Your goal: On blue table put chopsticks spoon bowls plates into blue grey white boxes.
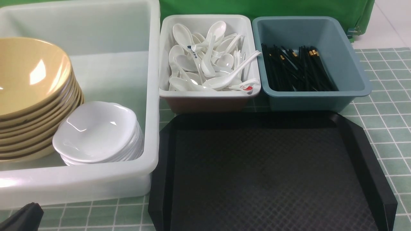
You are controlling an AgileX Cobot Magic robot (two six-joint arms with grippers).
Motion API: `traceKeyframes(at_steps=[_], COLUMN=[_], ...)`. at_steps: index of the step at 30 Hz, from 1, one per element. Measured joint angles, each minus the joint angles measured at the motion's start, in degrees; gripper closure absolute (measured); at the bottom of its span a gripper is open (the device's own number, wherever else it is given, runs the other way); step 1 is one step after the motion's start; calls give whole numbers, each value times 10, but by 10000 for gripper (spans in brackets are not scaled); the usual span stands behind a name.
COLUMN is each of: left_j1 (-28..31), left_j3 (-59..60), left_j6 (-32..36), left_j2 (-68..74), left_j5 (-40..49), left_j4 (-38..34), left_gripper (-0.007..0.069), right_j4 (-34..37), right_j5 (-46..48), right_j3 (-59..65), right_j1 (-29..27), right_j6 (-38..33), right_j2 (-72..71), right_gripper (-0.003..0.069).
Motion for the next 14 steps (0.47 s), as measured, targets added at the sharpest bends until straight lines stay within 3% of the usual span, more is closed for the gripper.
traceKeyframes(at_steps=[14], left_j1=[0], left_j3=[0], left_j6=[0], left_j2=[0], left_j5=[0], left_j4=[0], left_gripper=[620], right_j4=[0], right_j5=[0], right_j3=[0], right_j1=[0], right_j6=[0], right_j2=[0], right_gripper=[503])
